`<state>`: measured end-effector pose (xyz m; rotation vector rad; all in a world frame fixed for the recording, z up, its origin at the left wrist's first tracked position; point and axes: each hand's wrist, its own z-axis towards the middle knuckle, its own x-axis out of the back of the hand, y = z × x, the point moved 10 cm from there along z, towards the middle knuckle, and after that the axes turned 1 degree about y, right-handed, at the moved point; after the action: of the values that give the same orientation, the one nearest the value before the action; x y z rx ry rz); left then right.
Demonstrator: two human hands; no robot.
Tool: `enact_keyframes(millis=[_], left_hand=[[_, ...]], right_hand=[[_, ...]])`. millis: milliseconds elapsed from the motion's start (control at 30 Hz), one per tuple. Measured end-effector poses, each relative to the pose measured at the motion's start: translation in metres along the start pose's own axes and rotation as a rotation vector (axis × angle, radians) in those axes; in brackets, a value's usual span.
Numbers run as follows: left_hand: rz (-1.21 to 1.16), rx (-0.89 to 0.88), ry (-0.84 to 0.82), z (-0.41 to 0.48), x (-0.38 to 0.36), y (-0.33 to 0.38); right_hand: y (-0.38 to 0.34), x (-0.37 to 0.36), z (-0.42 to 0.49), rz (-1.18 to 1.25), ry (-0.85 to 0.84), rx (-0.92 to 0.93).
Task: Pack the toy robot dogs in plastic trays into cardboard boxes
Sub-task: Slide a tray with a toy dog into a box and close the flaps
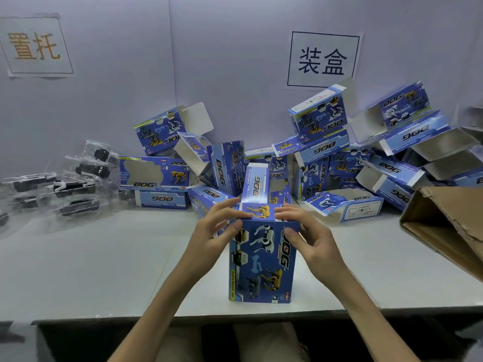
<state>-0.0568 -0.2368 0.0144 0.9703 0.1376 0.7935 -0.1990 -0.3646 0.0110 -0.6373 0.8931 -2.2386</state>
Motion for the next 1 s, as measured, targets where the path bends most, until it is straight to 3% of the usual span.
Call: enact_keyframes(millis=[367,667,767,833,900,1000], left_hand=[[-0.057,0.066,-0.060,0.002,-0.003,-0.004],[-0.086,0.307,-0.231,-0.001,-0.005,-0.006],[0.073,0.153,-0.232,-0.011,-0.005,0.021],[0.195,-0.052,-0.209,-0.025,-0.011,0.047],[0.388,-0.302,-0.197,-0.042,-0.025,0.074],[0.679,-0.596,-0.224,-0.065,-0.055,0.091]], right_hand=[[-0.004,-0.002,0.004,-0.018,0.032,-0.024],[-0.009,0.003,-0.006,0.167,0.045,-0.083],[-0.014,0.010,-0.021,0.571,0.058,-0.200],[-0.006,0.022,-0.030,0.749,0.115,-0.355],[0.011,0.028,-0.044,0.607,0.095,-0.586],[0.028,0.017,-0.071,0.485,-0.110,-0.849]])
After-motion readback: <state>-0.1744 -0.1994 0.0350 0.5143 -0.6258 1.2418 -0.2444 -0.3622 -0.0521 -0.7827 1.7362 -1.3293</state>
